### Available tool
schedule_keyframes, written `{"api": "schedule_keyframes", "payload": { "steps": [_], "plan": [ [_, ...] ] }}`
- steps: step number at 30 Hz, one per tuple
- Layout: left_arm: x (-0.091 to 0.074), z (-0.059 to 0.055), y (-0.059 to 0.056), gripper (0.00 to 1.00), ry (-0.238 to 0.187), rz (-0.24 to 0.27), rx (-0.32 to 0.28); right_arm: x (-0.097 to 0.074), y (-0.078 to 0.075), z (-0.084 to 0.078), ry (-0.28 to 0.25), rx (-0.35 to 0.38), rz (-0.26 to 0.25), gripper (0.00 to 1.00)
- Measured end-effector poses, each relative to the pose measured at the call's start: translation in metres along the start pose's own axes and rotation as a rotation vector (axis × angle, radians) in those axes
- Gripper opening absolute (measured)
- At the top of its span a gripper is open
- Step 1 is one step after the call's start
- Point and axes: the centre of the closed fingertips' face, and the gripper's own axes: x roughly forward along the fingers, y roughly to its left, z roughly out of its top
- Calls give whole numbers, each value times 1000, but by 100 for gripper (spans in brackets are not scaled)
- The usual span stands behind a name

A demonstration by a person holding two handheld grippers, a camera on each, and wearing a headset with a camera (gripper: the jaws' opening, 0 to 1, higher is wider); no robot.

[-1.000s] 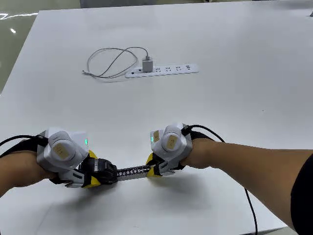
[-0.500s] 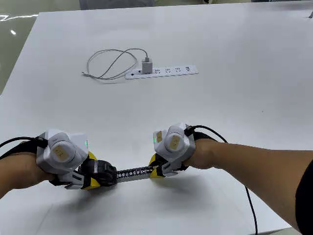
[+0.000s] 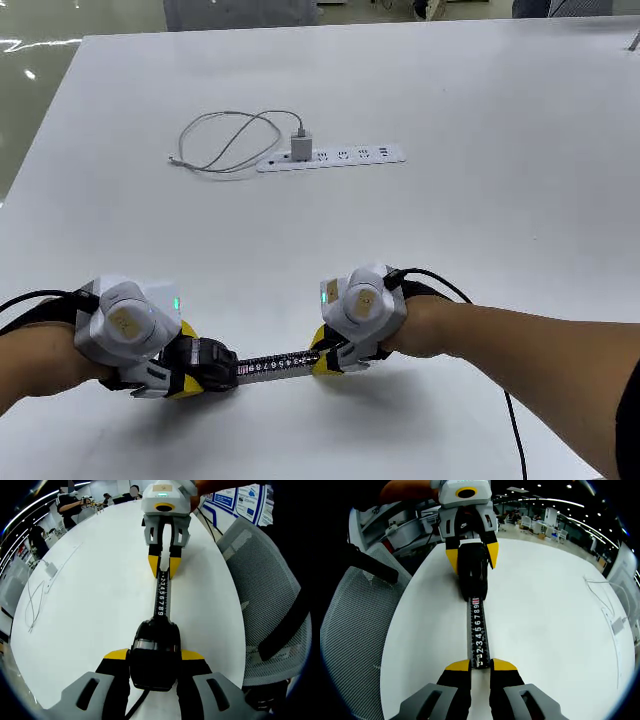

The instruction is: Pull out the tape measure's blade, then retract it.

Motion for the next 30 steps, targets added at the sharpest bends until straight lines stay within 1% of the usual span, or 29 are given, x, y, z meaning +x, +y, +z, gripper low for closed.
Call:
{"api": "schedule_keyframes", "payload": {
  "steps": [30],
  "plan": [
    [0, 2, -1, 31, 1, 3, -4, -8, 1, -13, 6, 17, -4, 9]
  ]
}}
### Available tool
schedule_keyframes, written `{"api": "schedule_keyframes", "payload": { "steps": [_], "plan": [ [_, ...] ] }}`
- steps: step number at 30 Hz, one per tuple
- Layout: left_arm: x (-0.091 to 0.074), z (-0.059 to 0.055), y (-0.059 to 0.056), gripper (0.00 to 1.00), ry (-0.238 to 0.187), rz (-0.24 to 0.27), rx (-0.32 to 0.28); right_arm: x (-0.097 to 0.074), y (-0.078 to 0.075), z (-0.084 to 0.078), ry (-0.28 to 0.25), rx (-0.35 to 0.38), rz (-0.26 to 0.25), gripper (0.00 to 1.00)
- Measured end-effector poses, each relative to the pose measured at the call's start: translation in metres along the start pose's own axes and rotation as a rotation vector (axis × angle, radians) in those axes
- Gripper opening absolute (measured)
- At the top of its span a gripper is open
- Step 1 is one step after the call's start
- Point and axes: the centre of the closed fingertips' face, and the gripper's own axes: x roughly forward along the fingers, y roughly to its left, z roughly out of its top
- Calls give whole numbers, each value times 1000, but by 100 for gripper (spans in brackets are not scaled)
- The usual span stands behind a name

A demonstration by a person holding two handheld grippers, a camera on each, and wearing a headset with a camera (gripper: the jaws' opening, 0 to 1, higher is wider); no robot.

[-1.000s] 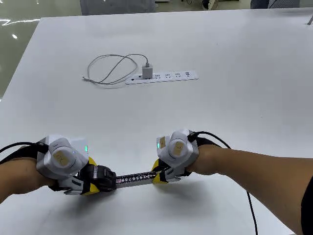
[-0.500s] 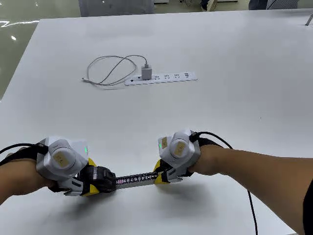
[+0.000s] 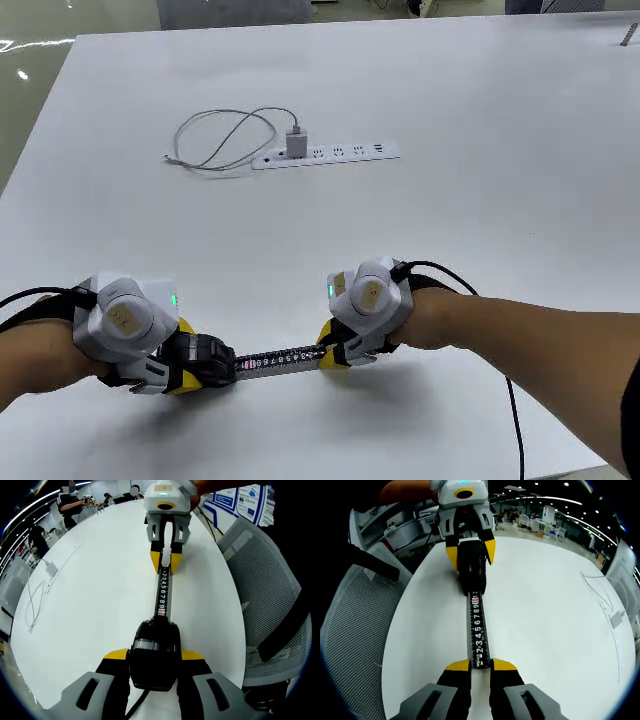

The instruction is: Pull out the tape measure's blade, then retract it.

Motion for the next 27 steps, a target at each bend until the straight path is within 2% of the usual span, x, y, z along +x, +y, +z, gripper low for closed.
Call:
{"api": "schedule_keyframes", "payload": {
  "steps": [27],
  "plan": [
    [0, 0, 0, 31, 1, 2, -4, -9, 1, -15, 8, 0, -6, 9]
  ]
}}
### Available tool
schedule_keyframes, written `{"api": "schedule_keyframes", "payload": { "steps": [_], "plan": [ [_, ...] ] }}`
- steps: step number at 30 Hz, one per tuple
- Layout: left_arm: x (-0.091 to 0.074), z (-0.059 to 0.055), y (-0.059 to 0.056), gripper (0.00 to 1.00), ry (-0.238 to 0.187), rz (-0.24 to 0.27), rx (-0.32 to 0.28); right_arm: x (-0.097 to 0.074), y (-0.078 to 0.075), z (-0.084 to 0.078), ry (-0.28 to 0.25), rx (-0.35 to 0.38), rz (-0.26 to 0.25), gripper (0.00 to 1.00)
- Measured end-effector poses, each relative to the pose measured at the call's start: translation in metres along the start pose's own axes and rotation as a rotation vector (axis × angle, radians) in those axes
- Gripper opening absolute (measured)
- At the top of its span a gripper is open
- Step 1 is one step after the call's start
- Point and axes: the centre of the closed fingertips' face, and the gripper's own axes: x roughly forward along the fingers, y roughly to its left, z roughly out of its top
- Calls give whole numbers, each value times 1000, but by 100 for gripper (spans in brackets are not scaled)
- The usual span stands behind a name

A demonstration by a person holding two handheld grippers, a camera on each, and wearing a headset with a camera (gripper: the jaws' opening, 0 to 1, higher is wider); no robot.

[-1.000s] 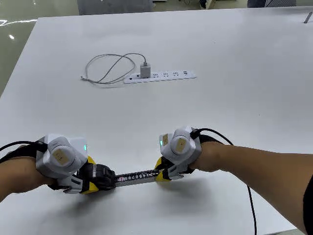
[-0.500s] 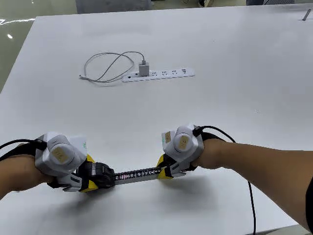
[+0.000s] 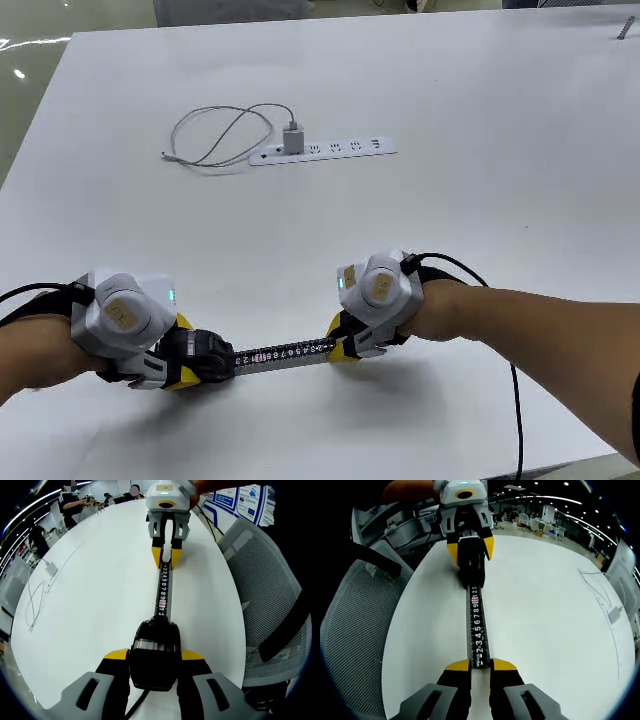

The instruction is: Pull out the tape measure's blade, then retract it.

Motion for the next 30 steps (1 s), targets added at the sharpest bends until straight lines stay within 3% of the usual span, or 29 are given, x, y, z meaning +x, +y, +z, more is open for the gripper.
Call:
{"api": "schedule_keyframes", "payload": {
  "steps": [30],
  "plan": [
    [1, 0, 1, 31, -1, -1, -9, -11, -2, -17, 14, 8, -6, 9]
  ]
}}
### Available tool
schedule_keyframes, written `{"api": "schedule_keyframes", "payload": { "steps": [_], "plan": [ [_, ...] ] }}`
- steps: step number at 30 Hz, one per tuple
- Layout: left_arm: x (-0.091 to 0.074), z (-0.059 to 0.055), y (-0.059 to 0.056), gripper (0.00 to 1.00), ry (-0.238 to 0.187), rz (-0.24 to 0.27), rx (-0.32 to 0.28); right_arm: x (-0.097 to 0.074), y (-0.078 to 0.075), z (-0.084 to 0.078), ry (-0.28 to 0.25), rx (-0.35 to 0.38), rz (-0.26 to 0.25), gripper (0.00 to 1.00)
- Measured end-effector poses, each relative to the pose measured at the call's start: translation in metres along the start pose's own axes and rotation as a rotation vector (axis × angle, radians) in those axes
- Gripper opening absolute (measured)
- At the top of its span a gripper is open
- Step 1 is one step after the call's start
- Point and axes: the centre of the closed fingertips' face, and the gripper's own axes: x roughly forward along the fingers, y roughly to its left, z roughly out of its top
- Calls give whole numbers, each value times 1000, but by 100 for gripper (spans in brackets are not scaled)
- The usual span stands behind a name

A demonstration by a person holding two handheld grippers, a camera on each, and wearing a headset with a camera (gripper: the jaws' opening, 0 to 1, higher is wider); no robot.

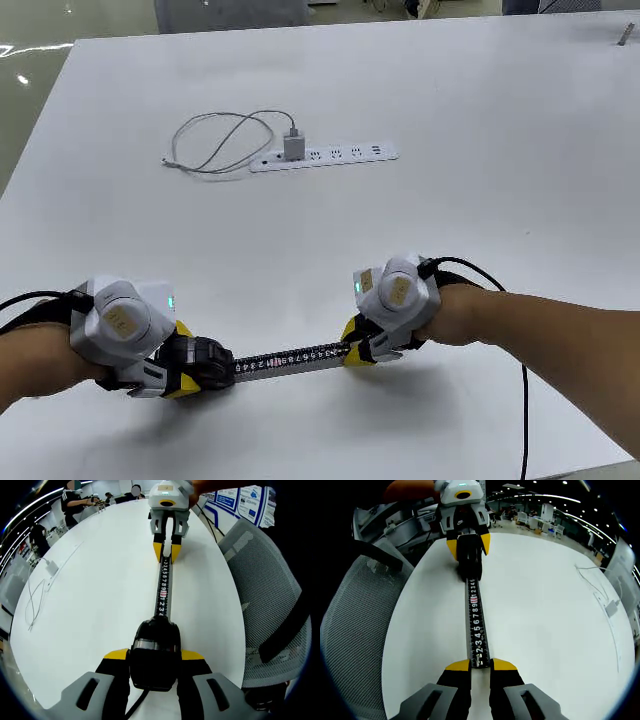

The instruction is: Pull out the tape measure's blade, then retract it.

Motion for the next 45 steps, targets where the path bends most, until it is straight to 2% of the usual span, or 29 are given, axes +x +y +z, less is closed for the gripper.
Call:
{"api": "schedule_keyframes", "payload": {
  "steps": [45],
  "plan": [
    [-1, 1, -2, 31, 12, -4, 10, -13, -4, -18, 11, 17, -5, 9]
  ]
}}
